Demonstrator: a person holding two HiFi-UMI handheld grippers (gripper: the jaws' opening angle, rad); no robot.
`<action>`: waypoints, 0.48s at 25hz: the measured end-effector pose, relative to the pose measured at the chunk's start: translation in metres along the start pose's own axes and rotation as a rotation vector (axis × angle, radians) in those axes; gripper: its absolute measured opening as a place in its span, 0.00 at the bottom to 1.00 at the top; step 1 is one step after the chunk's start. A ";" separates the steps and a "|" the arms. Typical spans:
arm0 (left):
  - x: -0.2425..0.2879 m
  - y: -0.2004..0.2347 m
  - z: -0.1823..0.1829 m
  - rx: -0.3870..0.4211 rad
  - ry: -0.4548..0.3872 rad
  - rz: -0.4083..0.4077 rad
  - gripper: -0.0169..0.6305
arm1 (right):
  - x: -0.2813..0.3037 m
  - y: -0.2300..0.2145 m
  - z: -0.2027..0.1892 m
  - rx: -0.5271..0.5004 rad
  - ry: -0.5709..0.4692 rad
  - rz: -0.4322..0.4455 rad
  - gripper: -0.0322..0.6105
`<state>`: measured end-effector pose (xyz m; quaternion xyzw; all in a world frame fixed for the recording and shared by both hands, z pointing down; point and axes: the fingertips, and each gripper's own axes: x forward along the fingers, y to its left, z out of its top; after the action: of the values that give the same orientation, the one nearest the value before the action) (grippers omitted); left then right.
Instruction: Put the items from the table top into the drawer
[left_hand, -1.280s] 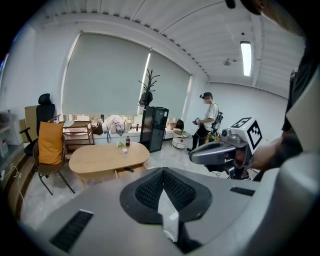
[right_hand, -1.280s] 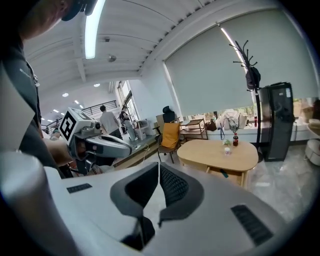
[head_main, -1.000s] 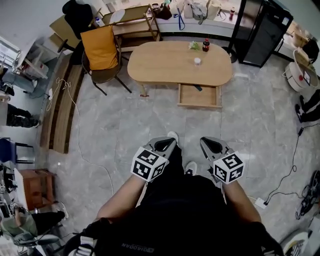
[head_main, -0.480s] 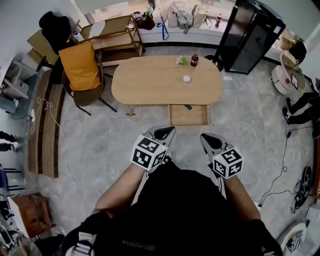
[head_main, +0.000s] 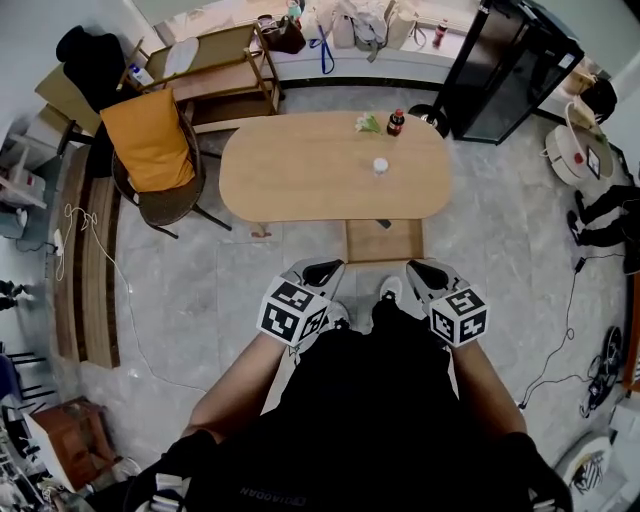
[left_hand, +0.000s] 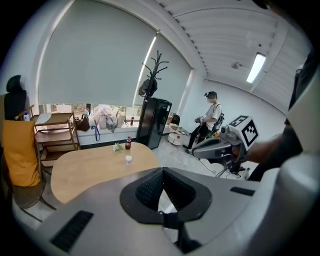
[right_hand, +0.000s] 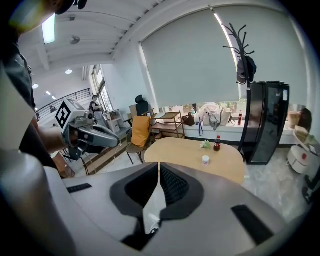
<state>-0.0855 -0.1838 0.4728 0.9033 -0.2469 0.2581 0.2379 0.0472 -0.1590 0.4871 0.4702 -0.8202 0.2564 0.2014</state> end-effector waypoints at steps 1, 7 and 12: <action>0.004 0.006 -0.004 -0.008 0.011 0.012 0.03 | 0.008 -0.007 0.000 -0.012 0.011 0.000 0.06; 0.021 0.045 -0.001 -0.081 0.036 0.083 0.03 | 0.067 -0.058 0.011 -0.108 0.074 0.009 0.06; 0.049 0.077 0.013 -0.142 0.072 0.147 0.03 | 0.138 -0.121 0.001 -0.147 0.184 0.034 0.06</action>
<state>-0.0881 -0.2664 0.5149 0.8537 -0.3214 0.2891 0.2903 0.0873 -0.3030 0.5932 0.4146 -0.8228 0.2408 0.3052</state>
